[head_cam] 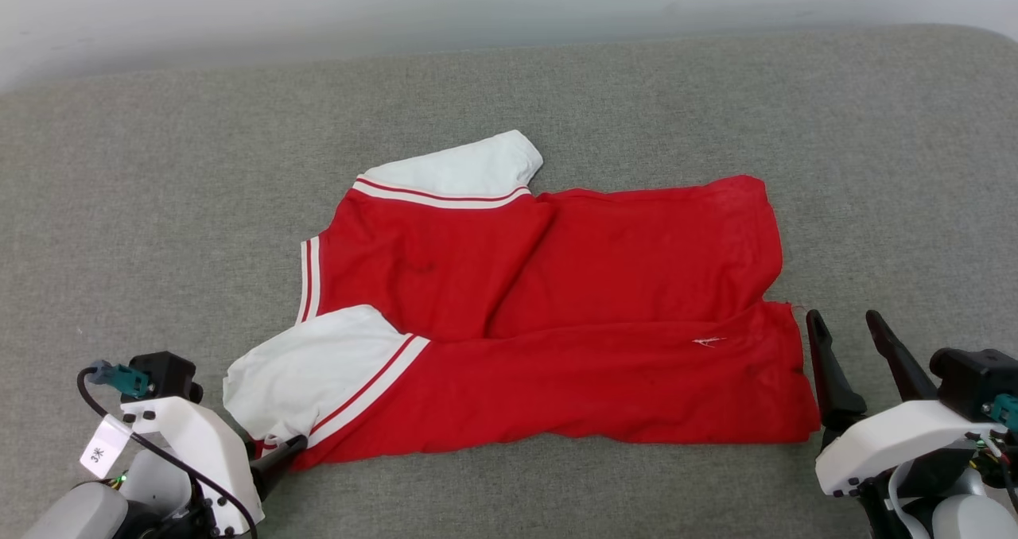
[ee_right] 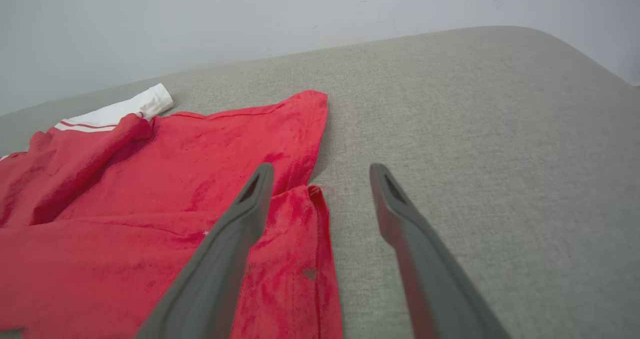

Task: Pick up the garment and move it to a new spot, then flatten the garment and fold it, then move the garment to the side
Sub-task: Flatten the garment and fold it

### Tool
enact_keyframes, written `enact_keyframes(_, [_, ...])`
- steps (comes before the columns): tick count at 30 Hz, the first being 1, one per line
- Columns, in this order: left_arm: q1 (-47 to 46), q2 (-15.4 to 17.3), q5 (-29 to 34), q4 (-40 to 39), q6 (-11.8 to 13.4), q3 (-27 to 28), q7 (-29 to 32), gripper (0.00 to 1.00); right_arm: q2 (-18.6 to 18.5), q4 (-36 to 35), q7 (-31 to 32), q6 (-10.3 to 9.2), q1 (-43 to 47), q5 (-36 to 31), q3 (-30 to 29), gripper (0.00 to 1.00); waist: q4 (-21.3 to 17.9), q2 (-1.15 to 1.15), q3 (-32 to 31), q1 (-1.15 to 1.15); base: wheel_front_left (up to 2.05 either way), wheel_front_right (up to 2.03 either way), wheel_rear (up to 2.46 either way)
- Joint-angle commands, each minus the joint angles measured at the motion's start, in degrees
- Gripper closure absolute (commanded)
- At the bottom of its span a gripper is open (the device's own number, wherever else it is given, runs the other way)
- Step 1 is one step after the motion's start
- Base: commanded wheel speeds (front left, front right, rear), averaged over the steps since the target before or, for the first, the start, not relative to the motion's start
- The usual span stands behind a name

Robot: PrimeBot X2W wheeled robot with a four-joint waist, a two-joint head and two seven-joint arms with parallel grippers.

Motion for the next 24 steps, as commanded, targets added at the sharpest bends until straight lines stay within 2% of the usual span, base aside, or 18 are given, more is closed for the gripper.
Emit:
enact_keyframes(1, [1.1,-2.2,-0.6,1.9,-0.5,-2.2,1.4,0.49,0.2,-0.1,0.3,-0.05,0.0,0.4,-0.3,0.00,-0.3,0.00,0.1,0.00,0.00,0.00,0.00])
enact_keyframes(2, [1.1,-2.8,-0.8,2.4,-1.0,-2.7,1.6,0.64,0.2,-0.1,0.7,-0.05,0.1,0.4,-0.5,0.00,-0.3,0.00,0.1,0.00,0.00,0.00,0.00])
enact_keyframes(3, [1.1,-3.2,-0.9,2.9,-1.2,-3.0,1.7,0.92,0.2,-0.1,1.3,-0.05,0.2,0.8,-0.7,0.00,-0.3,0.00,0.0,0.00,0.00,0.00,0.00])
enact_keyframes(4, [1.0,-3.6,-1.0,3.4,-1.5,-3.2,1.7,1.00,0.2,-0.2,2.0,-0.05,0.3,0.9,-0.9,0.00,-0.3,0.00,-0.1,0.00,0.00,0.00,0.00])
enact_keyframes(7, [0.5,-3.3,-0.3,3.9,-2.5,-3.0,0.6,1.00,0.2,-0.9,5.1,-0.05,0.6,1.0,-1.8,0.00,0.0,0.00,-0.4,0.00,0.00,0.00,0.00])
enact_keyframes(12, [-1.1,-1.7,1.6,2.5,-3.4,-1.4,-2.7,1.00,-0.9,-2.6,15.2,-0.05,1.3,1.5,-1.2,0.00,0.9,0.00,-0.9,0.00,0.00,0.00,0.00])
enact_keyframes(19, [-0.8,0.3,3.7,-3.2,-2.0,0.9,-6.7,1.00,-3.3,-5.6,32.4,-0.05,1.7,3.4,-1.0,0.00,2.0,0.00,-1.0,0.00,0.00,0.00,0.00])
enact_keyframes(24, [-0.6,1.2,4.6,-6.7,-1.1,1.7,-8.1,1.00,-3.8,-4.5,39.1,-0.05,0.3,3.8,0.0,0.00,3.0,0.00,0.1,0.00,0.00,0.00,0.00])
